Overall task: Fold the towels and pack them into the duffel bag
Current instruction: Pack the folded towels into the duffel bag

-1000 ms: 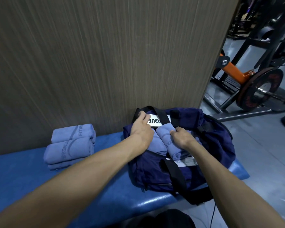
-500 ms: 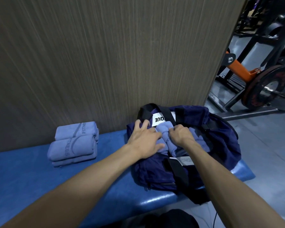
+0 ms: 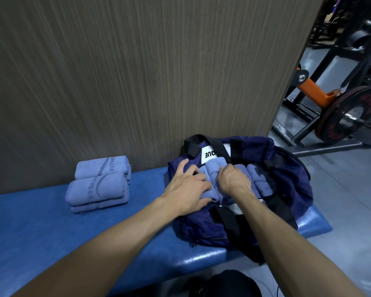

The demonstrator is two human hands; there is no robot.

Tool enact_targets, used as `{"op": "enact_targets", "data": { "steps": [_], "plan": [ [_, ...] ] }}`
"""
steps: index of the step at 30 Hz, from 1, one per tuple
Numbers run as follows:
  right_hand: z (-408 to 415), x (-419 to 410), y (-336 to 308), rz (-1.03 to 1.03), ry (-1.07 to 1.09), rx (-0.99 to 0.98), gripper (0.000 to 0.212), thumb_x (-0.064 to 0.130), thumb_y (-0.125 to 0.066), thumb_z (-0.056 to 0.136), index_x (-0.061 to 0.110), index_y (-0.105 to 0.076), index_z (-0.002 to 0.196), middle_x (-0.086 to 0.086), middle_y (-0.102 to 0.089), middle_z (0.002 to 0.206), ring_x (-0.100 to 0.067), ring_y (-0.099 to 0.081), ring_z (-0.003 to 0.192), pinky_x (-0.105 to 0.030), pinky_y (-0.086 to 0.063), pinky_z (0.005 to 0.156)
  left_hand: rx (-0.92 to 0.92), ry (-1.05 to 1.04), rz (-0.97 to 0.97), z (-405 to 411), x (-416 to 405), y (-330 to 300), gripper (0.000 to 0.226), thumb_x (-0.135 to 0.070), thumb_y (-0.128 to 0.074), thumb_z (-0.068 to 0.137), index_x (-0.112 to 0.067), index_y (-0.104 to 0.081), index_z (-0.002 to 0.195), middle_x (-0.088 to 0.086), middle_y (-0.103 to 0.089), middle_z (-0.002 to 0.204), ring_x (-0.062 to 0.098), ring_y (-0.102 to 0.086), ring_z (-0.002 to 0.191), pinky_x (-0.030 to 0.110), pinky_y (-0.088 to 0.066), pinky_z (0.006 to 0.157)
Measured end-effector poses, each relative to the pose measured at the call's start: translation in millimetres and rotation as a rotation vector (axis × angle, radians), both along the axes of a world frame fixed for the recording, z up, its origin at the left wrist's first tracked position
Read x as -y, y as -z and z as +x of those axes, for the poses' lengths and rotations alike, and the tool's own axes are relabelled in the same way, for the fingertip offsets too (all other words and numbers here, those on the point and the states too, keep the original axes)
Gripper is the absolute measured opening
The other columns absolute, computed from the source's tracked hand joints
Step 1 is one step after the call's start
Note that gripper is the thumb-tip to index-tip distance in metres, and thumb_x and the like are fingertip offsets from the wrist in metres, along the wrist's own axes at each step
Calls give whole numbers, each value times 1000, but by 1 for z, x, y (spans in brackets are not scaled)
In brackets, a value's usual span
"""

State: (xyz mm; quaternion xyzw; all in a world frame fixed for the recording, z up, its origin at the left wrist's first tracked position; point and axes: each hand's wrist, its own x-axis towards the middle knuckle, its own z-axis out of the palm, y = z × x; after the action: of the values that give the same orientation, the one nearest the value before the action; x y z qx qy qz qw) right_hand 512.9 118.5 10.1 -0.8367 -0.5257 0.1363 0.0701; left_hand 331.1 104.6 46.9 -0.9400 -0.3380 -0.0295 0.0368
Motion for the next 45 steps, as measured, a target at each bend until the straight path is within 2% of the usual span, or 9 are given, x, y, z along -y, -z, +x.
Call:
{"op": "enact_targets", "data": {
  "steps": [7,12,17,21,27,32,38,41,45],
  "plan": [
    [-1,9,-11,-53,-53,-96,46,26,-31,108,-8,-36,139,-24,-48,142,-39,-51,127,-43,-45,95,254,25,-119,29,-8,-6,13,-33,-47,102,-24,-57,103,-9,-60,102,19,-53,102,35,-32,97],
    [26,27,-53,-269,-136,-114,32,31,-37,105,9,-55,120,-14,-57,121,-29,-50,116,-32,-36,89,107,3,-203,37,-15,-1,33,-42,-45,102,-40,-50,134,-8,-62,110,17,-49,109,39,-31,96],
    [35,53,-65,-538,-225,-89,54,43,-37,100,17,-43,147,-14,-42,153,-34,-35,142,-41,-31,106,-8,-5,-202,44,-16,-3,38,-45,-40,104,-43,-49,140,-6,-57,125,21,-45,119,43,-33,97],
    [38,66,-82,-608,-409,21,40,50,-56,93,19,-66,115,-5,-64,123,-25,-59,110,-34,-47,92,-60,-18,-234,48,-16,-9,38,-46,-42,103,-44,-51,140,-4,-55,128,23,-43,121,43,-31,97],
    [57,78,-107,-287,-581,-392,16,40,-78,87,27,-75,78,12,-66,70,-1,-57,67,-19,-46,70,-81,19,-270,49,-20,-16,36,-51,-44,103,-46,-54,137,-5,-53,120,24,-44,115,39,-29,87],
    [66,75,-106,-142,-503,-428,28,44,-76,87,19,-72,74,6,-61,70,-7,-53,68,-28,-43,71,-6,25,-283,46,-23,-17,36,-49,-37,105,-44,-56,135,-6,-54,126,23,-47,117,41,-35,95],
    [33,60,-107,90,-491,-198,24,47,-67,92,28,-73,81,14,-69,82,4,-58,70,-21,-41,66,587,15,-220,-12,-26,-20,21,-26,-53,101,-30,-68,116,-14,-61,115,12,-55,106,33,-44,93],
    [-18,43,-100,257,-595,-297,15,35,-67,95,25,-72,85,18,-67,79,7,-57,70,-11,-38,64,771,-125,-157,-78,-32,-15,15,-19,-59,98,-25,-71,106,-13,-62,101,8,-60,93,29,-48,84],
    [-102,9,-75,309,-834,-291,10,25,-68,93,17,-74,90,6,-69,84,-10,-58,75,-25,-41,72,854,-517,-77,-175,-35,2,13,-11,-68,91,-22,-72,97,-10,-65,94,9,-61,82,30,-49,83]
  ]
}}
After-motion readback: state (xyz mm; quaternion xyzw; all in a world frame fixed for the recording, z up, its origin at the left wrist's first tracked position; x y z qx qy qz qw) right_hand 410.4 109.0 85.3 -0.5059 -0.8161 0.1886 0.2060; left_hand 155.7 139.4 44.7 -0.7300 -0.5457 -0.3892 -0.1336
